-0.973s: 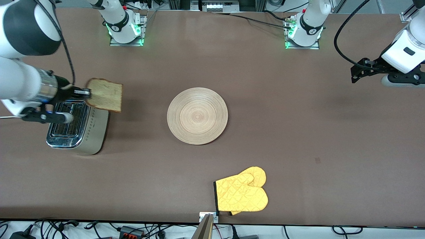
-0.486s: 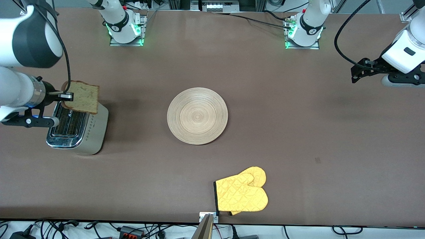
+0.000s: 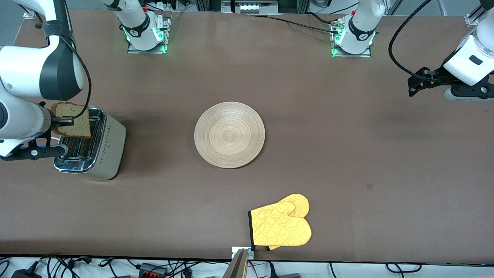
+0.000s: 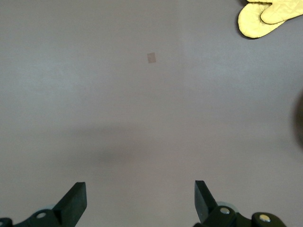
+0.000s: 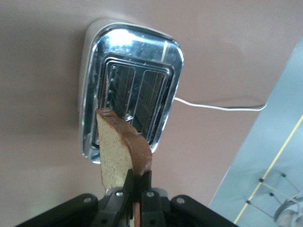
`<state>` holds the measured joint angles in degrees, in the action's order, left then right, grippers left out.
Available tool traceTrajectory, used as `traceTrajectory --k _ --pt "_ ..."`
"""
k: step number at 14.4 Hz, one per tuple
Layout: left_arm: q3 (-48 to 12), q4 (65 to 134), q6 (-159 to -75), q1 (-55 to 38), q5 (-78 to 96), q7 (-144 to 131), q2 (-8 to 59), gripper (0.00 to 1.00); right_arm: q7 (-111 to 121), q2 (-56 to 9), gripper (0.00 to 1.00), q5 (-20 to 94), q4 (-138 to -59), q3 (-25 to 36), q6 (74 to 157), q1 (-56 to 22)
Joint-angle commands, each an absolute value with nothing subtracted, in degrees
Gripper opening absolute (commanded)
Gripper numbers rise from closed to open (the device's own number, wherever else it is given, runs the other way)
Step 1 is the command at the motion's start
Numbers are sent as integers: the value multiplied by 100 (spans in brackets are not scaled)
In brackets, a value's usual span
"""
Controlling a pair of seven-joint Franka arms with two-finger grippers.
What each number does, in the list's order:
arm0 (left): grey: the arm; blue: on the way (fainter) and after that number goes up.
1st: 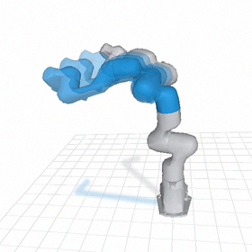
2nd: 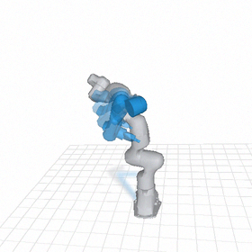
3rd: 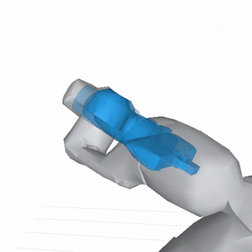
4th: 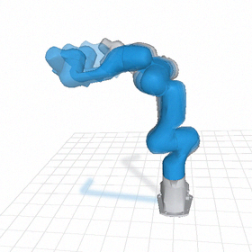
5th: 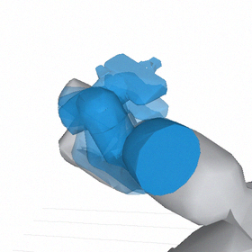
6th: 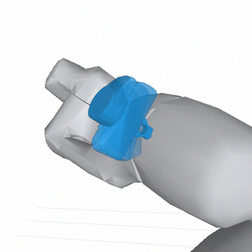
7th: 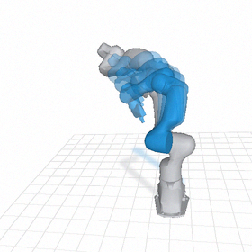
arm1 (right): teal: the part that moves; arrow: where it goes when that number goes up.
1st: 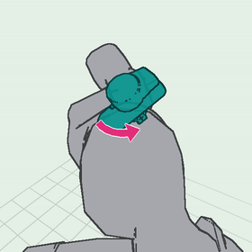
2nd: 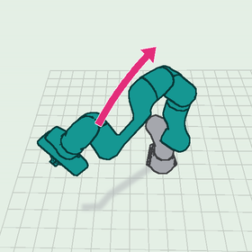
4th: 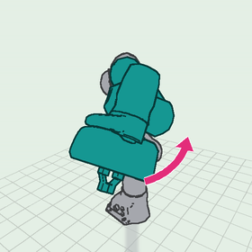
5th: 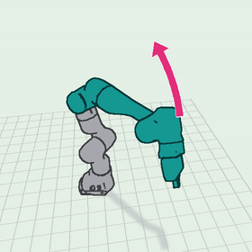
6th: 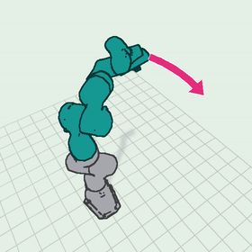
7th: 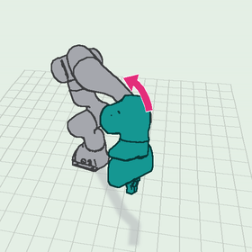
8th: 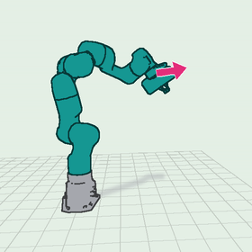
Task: Move plate and put bread in toaster
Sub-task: 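Lower the bread slice into the toaster slot with the right gripper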
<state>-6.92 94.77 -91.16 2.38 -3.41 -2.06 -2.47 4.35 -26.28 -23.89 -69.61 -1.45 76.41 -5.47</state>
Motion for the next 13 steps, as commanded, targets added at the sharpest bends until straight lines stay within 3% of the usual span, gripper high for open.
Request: traceTrajectory --k 1,13 --pt "-712 9360 -9009 237 -316 -264 -202 100 782 -2760 0 -2619 -6759 -158 7708 -527" --pt "-721 9360 -8939 211 -316 -272 -149 100 694 -3216 0 -2988 -6759 -141 7848 -466"
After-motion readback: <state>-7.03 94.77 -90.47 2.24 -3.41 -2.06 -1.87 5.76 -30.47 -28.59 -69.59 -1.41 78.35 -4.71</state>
